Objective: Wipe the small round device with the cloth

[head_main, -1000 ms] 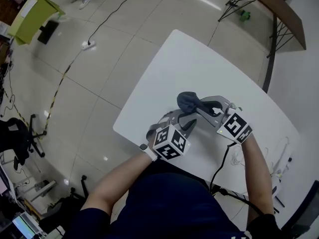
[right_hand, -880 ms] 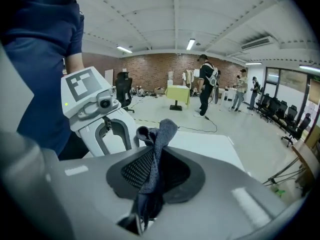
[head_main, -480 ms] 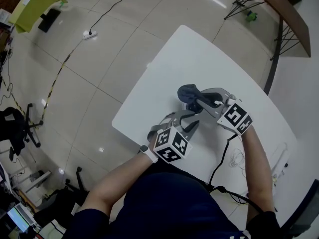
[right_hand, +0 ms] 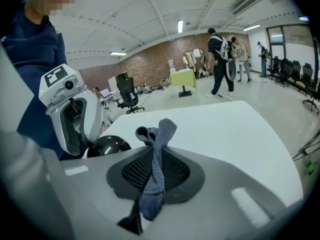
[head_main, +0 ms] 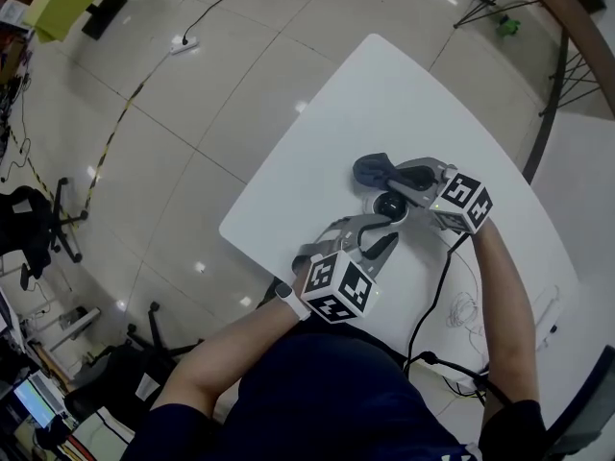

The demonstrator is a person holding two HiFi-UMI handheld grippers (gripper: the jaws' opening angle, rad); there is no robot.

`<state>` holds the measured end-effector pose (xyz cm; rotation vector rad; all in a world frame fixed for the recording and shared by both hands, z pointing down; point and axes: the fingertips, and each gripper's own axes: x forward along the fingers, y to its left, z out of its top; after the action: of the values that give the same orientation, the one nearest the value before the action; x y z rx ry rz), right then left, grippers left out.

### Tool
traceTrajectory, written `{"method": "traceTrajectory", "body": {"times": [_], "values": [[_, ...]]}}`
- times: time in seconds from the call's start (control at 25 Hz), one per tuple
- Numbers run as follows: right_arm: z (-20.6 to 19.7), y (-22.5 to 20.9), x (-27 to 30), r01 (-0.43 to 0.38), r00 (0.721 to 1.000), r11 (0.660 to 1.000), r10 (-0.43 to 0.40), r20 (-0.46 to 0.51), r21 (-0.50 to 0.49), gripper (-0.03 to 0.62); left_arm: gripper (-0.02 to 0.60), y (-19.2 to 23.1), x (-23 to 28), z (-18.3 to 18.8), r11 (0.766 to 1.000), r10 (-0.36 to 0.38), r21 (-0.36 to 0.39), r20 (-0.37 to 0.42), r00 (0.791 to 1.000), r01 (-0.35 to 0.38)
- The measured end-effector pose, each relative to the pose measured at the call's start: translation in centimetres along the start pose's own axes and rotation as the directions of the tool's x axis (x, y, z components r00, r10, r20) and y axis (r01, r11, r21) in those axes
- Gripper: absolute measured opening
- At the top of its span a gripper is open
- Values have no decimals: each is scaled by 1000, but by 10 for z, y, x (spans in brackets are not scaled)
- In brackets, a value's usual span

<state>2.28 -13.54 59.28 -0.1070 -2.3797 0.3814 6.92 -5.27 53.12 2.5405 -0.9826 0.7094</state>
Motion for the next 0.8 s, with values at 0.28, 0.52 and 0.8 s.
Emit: {"method": "traceTrajectory", "body": {"times": [0.28,0.52,0.8], "values": [[-4,-9,15,-110,993,978,99,68,176,51,84,3,-2,-2,999,19,-30,11,1000,-19],[2,-21,5,42,984,964,-85,155,261,51,124,1,-7,-12,1000,25,-8,-31,999,-26],[45,9,-99,177,807,878,-389,445,445,51,130,23,-22,-4,998,51,21,-21,998,-51]]}}
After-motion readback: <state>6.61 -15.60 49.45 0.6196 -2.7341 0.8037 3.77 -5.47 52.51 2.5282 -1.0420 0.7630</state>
